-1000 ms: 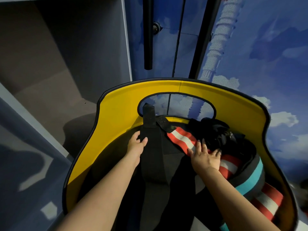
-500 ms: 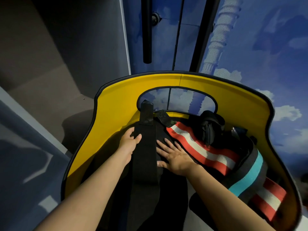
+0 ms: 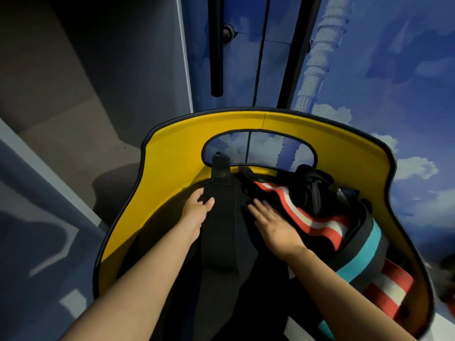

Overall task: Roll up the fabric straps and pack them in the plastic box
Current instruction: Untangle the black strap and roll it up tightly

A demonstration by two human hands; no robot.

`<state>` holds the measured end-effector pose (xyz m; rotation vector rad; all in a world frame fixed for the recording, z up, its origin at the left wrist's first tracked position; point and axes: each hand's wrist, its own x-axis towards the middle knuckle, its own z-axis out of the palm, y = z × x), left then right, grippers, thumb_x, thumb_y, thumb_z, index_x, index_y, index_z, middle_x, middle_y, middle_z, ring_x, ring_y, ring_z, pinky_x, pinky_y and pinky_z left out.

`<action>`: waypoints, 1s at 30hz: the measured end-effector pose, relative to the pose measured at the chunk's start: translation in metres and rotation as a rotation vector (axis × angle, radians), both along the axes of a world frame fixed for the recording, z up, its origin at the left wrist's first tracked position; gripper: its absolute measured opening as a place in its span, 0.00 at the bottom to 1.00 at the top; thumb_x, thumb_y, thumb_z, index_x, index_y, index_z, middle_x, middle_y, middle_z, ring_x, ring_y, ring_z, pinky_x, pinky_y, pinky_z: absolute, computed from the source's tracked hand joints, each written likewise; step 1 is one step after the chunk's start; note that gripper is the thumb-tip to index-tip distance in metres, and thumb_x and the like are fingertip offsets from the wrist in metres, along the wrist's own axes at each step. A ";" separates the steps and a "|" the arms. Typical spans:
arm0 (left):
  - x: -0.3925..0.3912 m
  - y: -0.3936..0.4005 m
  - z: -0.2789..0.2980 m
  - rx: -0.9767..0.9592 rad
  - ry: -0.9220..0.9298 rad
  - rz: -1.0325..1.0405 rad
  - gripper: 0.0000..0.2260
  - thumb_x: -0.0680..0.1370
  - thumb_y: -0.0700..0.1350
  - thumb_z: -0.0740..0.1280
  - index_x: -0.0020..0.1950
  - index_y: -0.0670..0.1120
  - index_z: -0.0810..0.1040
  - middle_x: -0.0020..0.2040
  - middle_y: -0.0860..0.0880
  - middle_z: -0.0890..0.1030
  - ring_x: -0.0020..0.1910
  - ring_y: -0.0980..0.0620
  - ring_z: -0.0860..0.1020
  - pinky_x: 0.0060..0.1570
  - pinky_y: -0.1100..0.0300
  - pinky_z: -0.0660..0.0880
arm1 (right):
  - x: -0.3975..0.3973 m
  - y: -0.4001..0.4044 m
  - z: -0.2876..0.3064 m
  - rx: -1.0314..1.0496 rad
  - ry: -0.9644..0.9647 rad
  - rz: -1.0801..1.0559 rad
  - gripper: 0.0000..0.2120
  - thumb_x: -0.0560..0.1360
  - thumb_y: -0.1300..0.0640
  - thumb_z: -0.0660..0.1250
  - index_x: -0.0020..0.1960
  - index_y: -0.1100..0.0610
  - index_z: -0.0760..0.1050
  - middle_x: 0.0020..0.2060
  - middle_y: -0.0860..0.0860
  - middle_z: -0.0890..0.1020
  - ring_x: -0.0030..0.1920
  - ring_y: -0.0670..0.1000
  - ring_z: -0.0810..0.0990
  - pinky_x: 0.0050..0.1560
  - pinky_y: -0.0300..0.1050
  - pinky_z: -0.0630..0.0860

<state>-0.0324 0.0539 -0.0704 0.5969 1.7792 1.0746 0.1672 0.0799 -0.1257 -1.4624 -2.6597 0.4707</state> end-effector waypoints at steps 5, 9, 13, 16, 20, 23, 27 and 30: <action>0.006 0.005 -0.001 0.011 -0.006 0.011 0.25 0.79 0.39 0.63 0.74 0.52 0.61 0.74 0.46 0.63 0.74 0.46 0.61 0.69 0.45 0.61 | -0.014 -0.010 -0.002 0.131 0.002 0.064 0.31 0.80 0.41 0.35 0.75 0.53 0.57 0.76 0.49 0.56 0.76 0.48 0.46 0.72 0.40 0.40; 0.008 0.013 -0.008 0.010 -0.043 0.037 0.24 0.79 0.39 0.63 0.74 0.51 0.62 0.74 0.45 0.64 0.73 0.46 0.62 0.69 0.47 0.62 | -0.034 -0.011 0.027 -0.188 0.525 -0.202 0.23 0.81 0.49 0.56 0.74 0.53 0.61 0.72 0.48 0.66 0.73 0.44 0.61 0.67 0.30 0.54; 0.012 0.024 -0.016 0.011 -0.093 0.054 0.24 0.79 0.40 0.63 0.74 0.51 0.62 0.74 0.46 0.65 0.73 0.47 0.63 0.69 0.48 0.63 | -0.056 0.000 0.038 -0.374 0.697 -0.226 0.27 0.79 0.54 0.61 0.75 0.48 0.56 0.72 0.46 0.65 0.69 0.41 0.63 0.67 0.35 0.61; 0.013 0.035 -0.019 0.011 -0.095 0.073 0.24 0.80 0.39 0.62 0.75 0.50 0.61 0.74 0.45 0.64 0.73 0.46 0.63 0.69 0.49 0.63 | -0.061 0.013 0.029 -0.280 0.451 -0.164 0.28 0.80 0.55 0.60 0.76 0.48 0.52 0.77 0.48 0.51 0.75 0.49 0.57 0.71 0.43 0.59; 0.014 0.052 -0.026 0.054 -0.048 0.046 0.23 0.80 0.38 0.61 0.74 0.48 0.63 0.73 0.45 0.66 0.71 0.47 0.66 0.67 0.51 0.66 | -0.066 0.024 0.017 -0.203 0.244 -0.135 0.29 0.81 0.54 0.56 0.77 0.50 0.46 0.77 0.49 0.40 0.76 0.51 0.51 0.71 0.45 0.61; 0.015 0.055 -0.033 0.086 0.131 -0.049 0.21 0.80 0.39 0.62 0.73 0.46 0.65 0.71 0.46 0.70 0.70 0.48 0.68 0.67 0.52 0.67 | -0.068 0.032 0.009 -0.095 0.019 -0.071 0.27 0.83 0.53 0.50 0.77 0.54 0.43 0.77 0.51 0.40 0.77 0.51 0.40 0.75 0.46 0.45; 0.007 0.039 -0.034 0.070 0.503 -0.231 0.27 0.79 0.38 0.63 0.76 0.47 0.59 0.75 0.47 0.62 0.73 0.48 0.62 0.70 0.53 0.64 | -0.070 0.038 0.001 -0.081 -0.153 -0.030 0.25 0.83 0.51 0.45 0.77 0.54 0.40 0.77 0.51 0.42 0.76 0.51 0.38 0.75 0.46 0.39; -0.001 0.012 -0.031 0.026 0.809 -0.520 0.26 0.81 0.43 0.60 0.77 0.49 0.55 0.78 0.51 0.52 0.77 0.52 0.52 0.72 0.55 0.57 | -0.073 0.043 0.003 -0.103 -0.182 -0.033 0.25 0.83 0.51 0.43 0.77 0.53 0.40 0.77 0.50 0.42 0.76 0.51 0.38 0.74 0.47 0.40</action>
